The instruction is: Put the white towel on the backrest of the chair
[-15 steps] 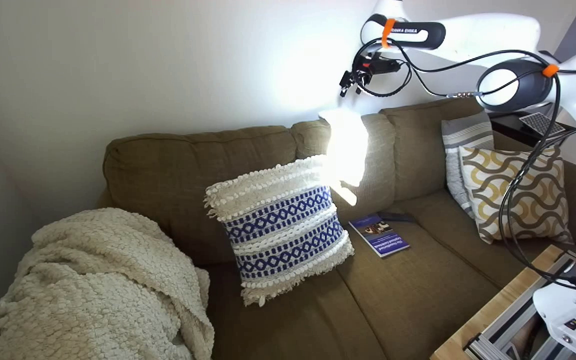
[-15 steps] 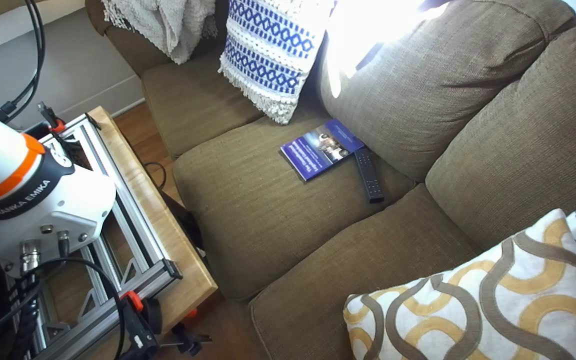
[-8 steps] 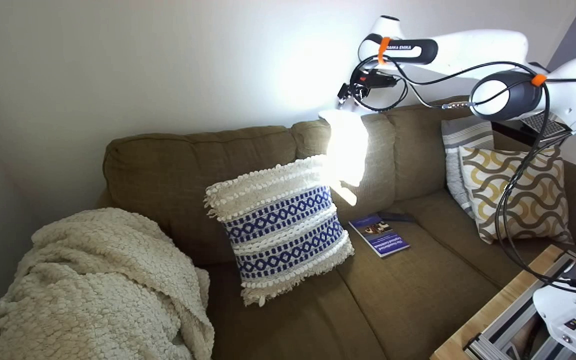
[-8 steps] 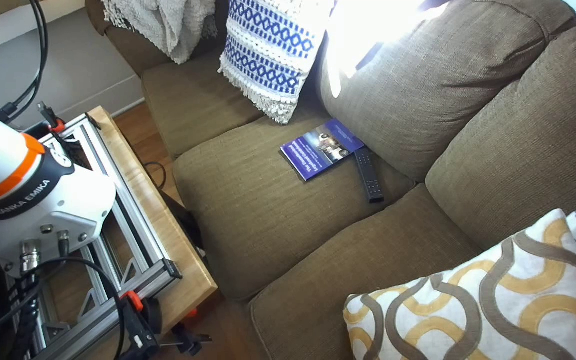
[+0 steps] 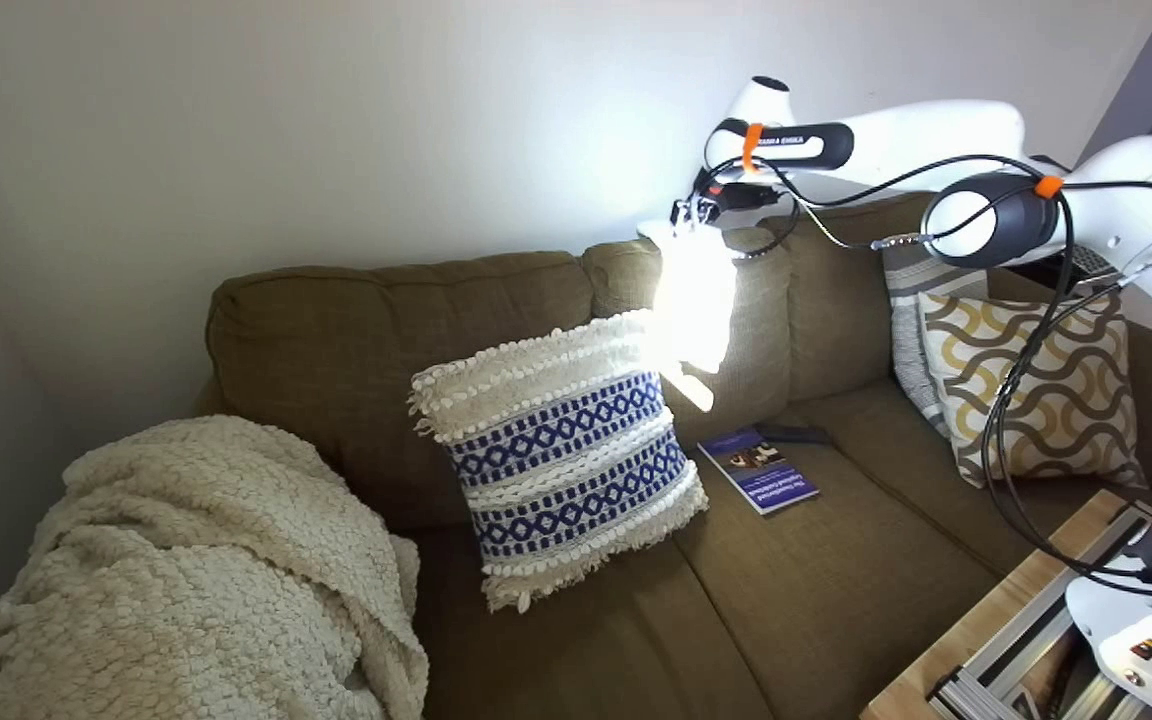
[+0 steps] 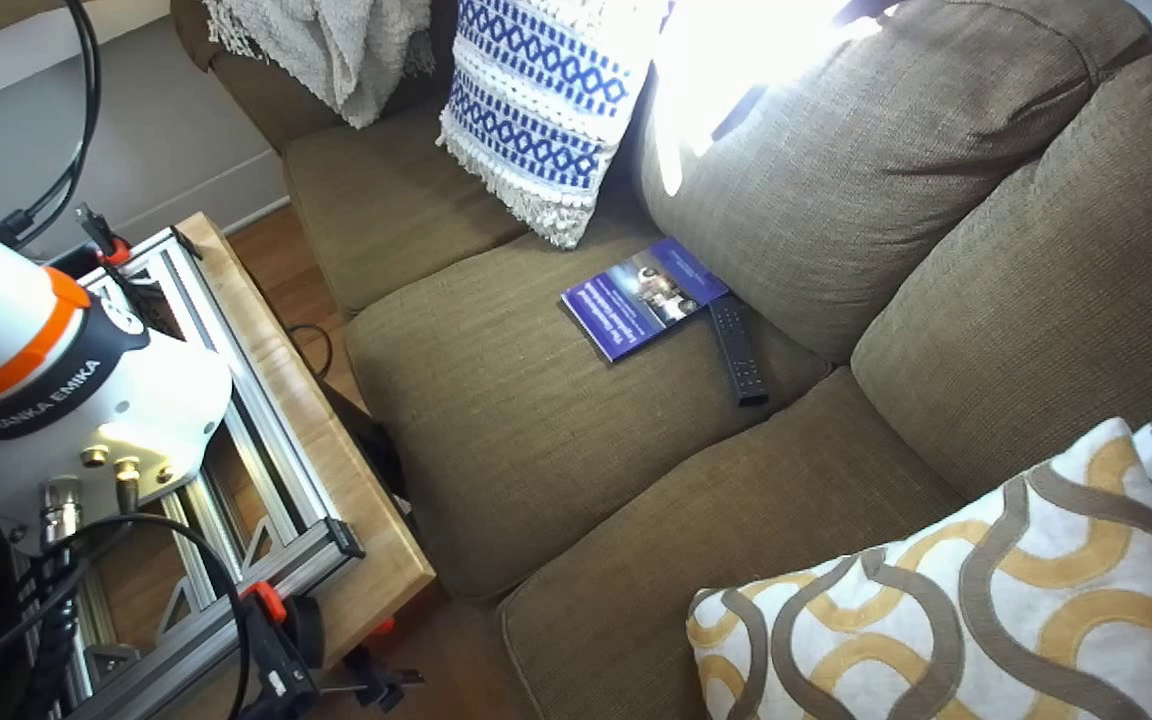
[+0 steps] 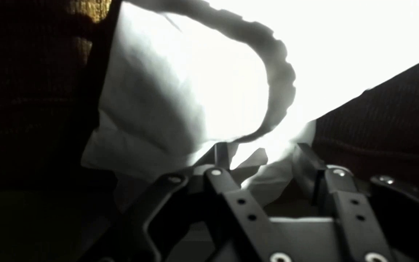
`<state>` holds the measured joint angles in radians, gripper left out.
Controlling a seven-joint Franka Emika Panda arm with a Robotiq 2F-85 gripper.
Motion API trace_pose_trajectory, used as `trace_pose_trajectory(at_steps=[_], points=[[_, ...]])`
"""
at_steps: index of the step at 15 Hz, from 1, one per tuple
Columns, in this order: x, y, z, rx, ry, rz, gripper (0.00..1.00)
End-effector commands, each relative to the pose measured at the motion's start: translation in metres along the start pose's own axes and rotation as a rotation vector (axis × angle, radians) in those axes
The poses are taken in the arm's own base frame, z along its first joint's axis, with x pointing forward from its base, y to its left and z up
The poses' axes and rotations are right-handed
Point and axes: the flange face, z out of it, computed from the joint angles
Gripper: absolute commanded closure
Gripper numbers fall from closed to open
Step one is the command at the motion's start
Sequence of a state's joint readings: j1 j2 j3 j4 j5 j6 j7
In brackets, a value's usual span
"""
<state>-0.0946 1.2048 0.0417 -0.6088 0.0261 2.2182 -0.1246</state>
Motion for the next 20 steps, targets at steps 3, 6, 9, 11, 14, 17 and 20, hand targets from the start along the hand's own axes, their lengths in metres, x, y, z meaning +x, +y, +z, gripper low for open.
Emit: trace_pose_trajectory(at_steps=[3,6,9,11,14,17,20], points=[[-0.007,0.004,0.030,-0.001,0.086,0.018,0.94],[-0.009,0.003,0.041,0.001,0.140,0.049,1.00],[-0.007,0.001,0.043,0.011,0.208,0.097,1.00],[-0.004,0.000,0.040,0.023,0.246,0.132,1.00],[-0.002,-0.005,0.036,0.029,0.254,0.129,0.72],[-0.003,-0.006,0.035,0.009,0.214,0.117,0.52],[-0.005,-0.006,0.038,0.002,0.180,0.110,0.30]])
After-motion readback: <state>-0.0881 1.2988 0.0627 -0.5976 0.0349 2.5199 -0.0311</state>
